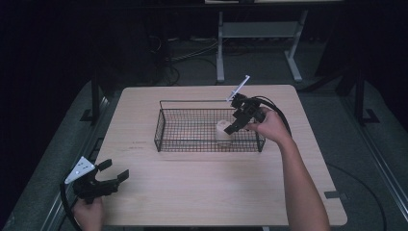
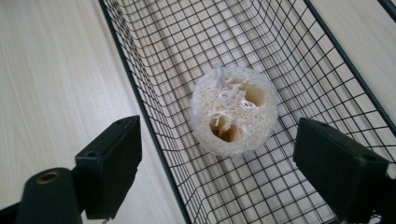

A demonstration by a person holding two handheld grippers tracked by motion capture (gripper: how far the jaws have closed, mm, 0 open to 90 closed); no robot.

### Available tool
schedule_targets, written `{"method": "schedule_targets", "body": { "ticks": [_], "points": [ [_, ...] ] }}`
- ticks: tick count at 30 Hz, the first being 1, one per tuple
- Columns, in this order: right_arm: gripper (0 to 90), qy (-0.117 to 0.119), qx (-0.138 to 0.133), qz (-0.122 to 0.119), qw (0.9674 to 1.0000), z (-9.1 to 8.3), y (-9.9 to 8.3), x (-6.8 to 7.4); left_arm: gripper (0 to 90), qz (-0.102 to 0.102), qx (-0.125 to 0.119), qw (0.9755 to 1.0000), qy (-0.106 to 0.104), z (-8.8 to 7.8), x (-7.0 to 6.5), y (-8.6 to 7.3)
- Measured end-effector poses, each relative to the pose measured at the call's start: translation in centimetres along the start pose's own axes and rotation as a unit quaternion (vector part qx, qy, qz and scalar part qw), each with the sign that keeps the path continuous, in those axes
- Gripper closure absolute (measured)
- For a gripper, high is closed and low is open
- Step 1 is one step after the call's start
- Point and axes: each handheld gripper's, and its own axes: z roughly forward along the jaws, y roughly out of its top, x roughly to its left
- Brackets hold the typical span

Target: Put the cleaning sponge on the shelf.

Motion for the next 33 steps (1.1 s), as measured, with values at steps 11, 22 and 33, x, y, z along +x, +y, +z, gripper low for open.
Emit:
{"method": "schedule_targets", "body": {
  "ticks": [11, 22, 33],
  "points": [
    [15.0, 0.001, -0.002, -0.002, 1.0, -0.8, -0.1, 0.6, 13.8, 0.0, -0.002, 1.0, 0.002, -0.1, 0.1, 0.0],
    [15.0, -0.001, -0.004, -0.014, 0.9999, -1.8, -0.4, 1.5, 13.8, 0.003, -0.001, 1.0, 0.003, -0.2, 0.1, 0.0],
    [14.4, 0.002, -0.004, -0.013, 0.9999, -1.7, -1.2, 2.1, 13.8, 0.001, -0.003, 1.0, 0.004, -0.3, 0.2, 0.0]
  ]
}}
